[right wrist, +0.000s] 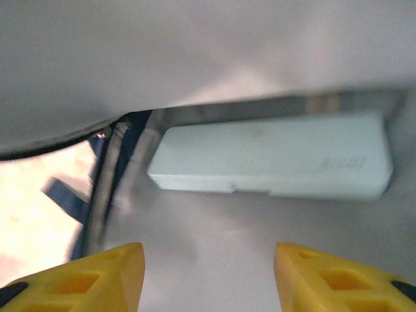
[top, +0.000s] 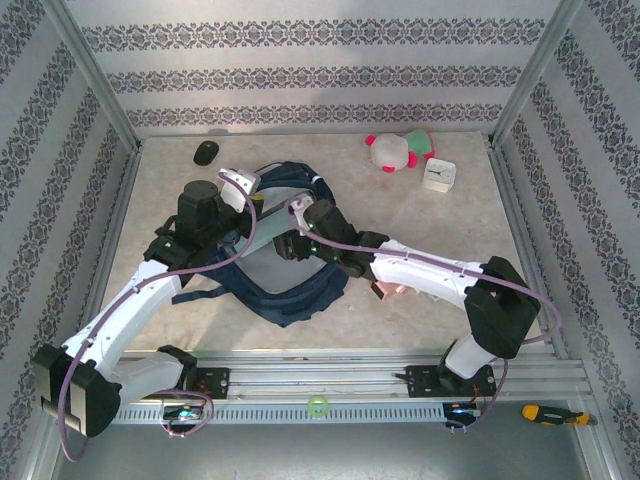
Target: Pack the student bag
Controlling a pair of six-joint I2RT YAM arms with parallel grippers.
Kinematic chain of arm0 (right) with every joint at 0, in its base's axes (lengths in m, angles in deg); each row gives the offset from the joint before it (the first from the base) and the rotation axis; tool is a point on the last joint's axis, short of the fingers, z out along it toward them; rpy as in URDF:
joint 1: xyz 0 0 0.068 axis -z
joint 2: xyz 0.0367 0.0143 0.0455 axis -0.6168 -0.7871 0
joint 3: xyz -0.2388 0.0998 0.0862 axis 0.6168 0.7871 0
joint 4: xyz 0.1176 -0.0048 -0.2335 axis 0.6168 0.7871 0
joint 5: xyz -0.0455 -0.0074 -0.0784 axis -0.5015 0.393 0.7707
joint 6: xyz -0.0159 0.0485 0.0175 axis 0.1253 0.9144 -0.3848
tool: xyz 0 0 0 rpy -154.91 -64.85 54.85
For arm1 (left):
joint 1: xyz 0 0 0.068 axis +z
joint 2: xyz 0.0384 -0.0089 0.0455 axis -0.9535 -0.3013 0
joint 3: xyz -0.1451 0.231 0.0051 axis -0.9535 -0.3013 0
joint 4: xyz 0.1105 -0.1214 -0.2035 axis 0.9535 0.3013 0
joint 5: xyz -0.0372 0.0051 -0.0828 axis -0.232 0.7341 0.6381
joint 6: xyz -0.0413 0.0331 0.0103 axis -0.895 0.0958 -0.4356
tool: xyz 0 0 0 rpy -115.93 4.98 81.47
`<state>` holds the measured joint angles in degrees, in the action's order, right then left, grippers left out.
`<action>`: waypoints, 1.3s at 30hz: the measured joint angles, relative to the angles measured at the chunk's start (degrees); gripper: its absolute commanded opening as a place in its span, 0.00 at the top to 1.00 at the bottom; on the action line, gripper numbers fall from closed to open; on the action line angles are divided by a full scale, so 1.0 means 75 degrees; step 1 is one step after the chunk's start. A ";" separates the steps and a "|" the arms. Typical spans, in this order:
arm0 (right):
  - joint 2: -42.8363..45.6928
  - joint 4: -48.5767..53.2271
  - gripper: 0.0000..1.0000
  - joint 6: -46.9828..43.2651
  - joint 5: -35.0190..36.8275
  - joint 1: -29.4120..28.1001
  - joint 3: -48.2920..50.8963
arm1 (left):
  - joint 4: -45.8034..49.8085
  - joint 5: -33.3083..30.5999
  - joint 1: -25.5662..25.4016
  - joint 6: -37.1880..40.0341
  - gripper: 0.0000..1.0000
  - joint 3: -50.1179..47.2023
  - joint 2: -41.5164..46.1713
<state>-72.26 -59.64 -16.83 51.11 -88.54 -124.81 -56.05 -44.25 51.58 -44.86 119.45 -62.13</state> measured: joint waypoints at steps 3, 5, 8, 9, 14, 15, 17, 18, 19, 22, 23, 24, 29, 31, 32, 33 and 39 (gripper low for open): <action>-0.0131 -0.0344 0.53 0.2567 0.0105 -0.0082 0.0245 | -0.0003 0.0003 0.0000 -0.0050 0.91 0.0000 0.0000; -0.0294 -0.0615 0.51 0.3853 0.0291 -0.0160 0.0280 | 0.0000 0.0003 0.0000 -0.0064 0.91 0.0000 0.0000; -0.0490 -0.1087 0.51 0.5251 0.0580 -0.0286 0.0367 | 0.0000 0.0006 0.0000 -0.0076 0.91 0.0000 0.0000; -0.0545 -0.1250 0.52 0.5633 0.0662 -0.0318 0.0414 | 0.0000 0.0006 0.0000 -0.0076 0.92 0.0000 0.0000; -0.0950 -0.1979 0.52 0.6983 0.1037 -0.0396 0.0586 | -0.0006 0.0012 0.0000 -0.0111 0.91 0.0000 0.0000; -0.1067 -0.2072 0.52 0.7178 0.1119 -0.0396 0.0586 | -0.0006 0.0017 0.0000 -0.0122 0.92 0.0000 0.0000; -0.1268 -0.2197 0.52 0.7466 0.1209 -0.0396 0.0586 | -0.0006 0.0035 0.0000 -0.0134 0.92 0.0000 0.0000; -0.1387 -0.2270 0.53 0.7568 0.1256 -0.0393 0.0568 | -0.0006 0.0041 0.0000 -0.0143 0.92 0.0000 0.0000; -0.1542 -0.2320 0.53 0.7688 0.1297 -0.0393 0.0519 | -0.0006 0.0055 0.0000 -0.0160 0.92 0.0000 0.0000; -0.2037 -0.2477 0.54 0.7941 0.1341 -0.0393 0.0259 | -0.0006 0.0096 0.0000 -0.0192 0.92 0.0000 0.0000; -0.2174 -0.2521 0.55 0.8014 0.1346 -0.0396 0.0172 | -0.0006 0.0108 0.0000 -0.0201 0.92 0.0000 0.0000; -0.2328 -0.2570 0.56 0.8105 0.1352 -0.0396 0.0073 | -0.0006 0.0131 0.0000 -0.0216 0.92 0.0000 0.0000; -0.3040 -0.2693 0.63 0.8416 0.1466 -0.0396 -0.0568 | -0.0006 0.0259 0.0000 -0.0251 0.92 0.0000 -0.0003; -0.3319 -0.2734 0.68 0.8486 0.1559 -0.0396 -0.0906 | -0.0006 0.0280 0.0000 -0.0274 0.92 0.0000 -0.0003; -0.3439 -0.2736 0.69 0.8483 0.1597 -0.0393 -0.1072 | -0.0006 0.0294 0.0000 -0.0277 0.92 0.0000 -0.0003; -0.3561 -0.2734 0.70 0.8492 0.1647 -0.0393 -0.1247 | -0.0006 0.0312 0.0000 -0.0286 0.92 0.0000 -0.0003; -0.4220 -0.2757 0.73 0.8475 0.1784 -0.0335 -0.2154 | -0.0006 0.0411 0.0003 -0.0388 0.93 0.0000 -0.0003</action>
<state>-103.91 -80.32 46.73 64.49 -91.06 -140.96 -56.10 -41.17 51.60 -47.77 119.45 -62.15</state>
